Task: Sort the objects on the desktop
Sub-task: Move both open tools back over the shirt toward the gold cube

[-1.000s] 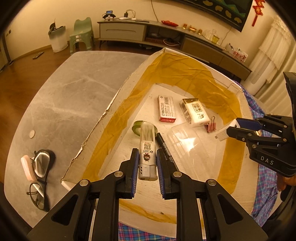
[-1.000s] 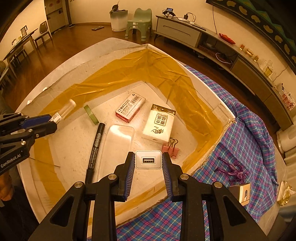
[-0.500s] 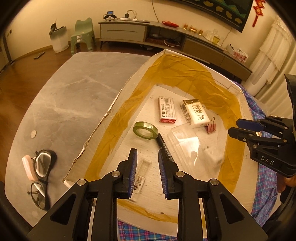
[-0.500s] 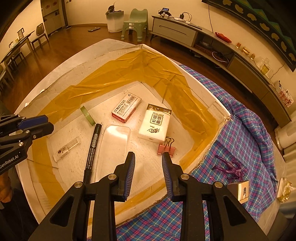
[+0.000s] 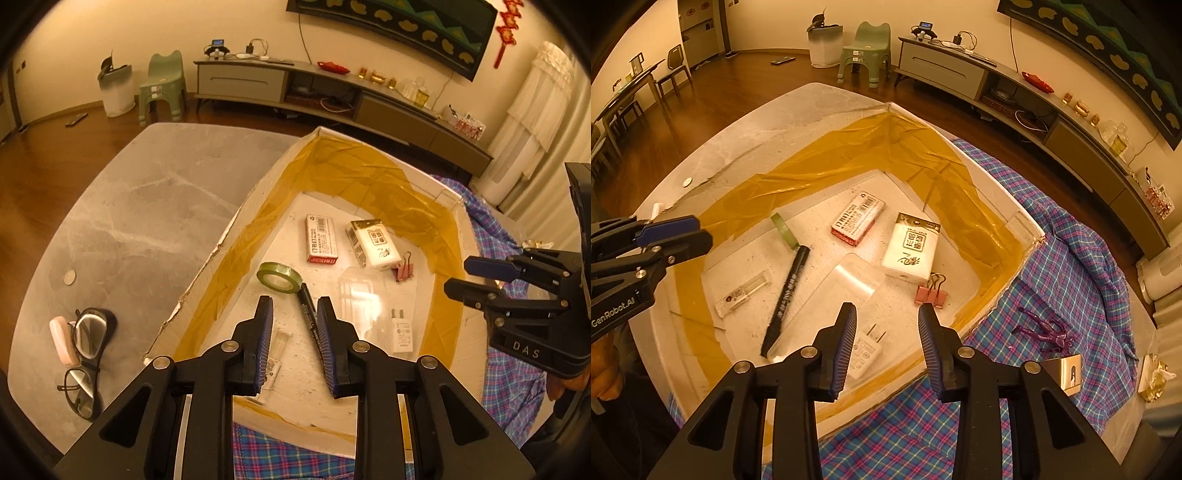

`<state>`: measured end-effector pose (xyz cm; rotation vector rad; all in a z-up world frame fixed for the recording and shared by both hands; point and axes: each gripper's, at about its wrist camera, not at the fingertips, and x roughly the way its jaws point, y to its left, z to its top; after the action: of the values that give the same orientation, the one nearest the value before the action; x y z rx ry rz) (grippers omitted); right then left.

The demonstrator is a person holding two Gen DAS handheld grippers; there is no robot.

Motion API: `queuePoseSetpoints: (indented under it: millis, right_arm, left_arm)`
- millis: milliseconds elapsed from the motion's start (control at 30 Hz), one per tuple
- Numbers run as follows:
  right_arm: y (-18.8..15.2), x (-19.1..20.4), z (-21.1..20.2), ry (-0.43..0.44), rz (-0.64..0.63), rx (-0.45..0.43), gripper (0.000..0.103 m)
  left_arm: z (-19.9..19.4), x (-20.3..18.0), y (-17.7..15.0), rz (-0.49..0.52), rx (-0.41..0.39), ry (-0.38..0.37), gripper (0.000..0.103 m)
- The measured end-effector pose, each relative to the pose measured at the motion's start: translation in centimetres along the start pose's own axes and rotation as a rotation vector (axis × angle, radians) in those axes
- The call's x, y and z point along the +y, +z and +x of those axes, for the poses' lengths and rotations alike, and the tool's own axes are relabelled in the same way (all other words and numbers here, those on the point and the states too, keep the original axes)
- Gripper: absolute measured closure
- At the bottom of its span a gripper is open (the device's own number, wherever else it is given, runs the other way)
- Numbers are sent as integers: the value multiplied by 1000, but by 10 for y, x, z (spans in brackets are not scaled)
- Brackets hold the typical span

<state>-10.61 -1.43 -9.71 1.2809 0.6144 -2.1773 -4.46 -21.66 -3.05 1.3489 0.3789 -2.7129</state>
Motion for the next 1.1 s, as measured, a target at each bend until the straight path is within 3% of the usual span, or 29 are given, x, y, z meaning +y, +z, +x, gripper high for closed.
queuePoseSetpoints:
  millis: [267, 467, 1100]
  right_arm:
    - [-6, 17, -25, -11, -32, -27, 62]
    - [-11, 30, -50, -13, -45, -77, 57]
    - [-40, 62, -119, 62, -3, -361, 50]
  left_arm:
    - [-23, -5, 0, 22, -91, -8, 77]
    - [-43, -10, 1, 35, -164, -62, 76]
    - [-84, -34, -6, 50, -310, -206, 76]
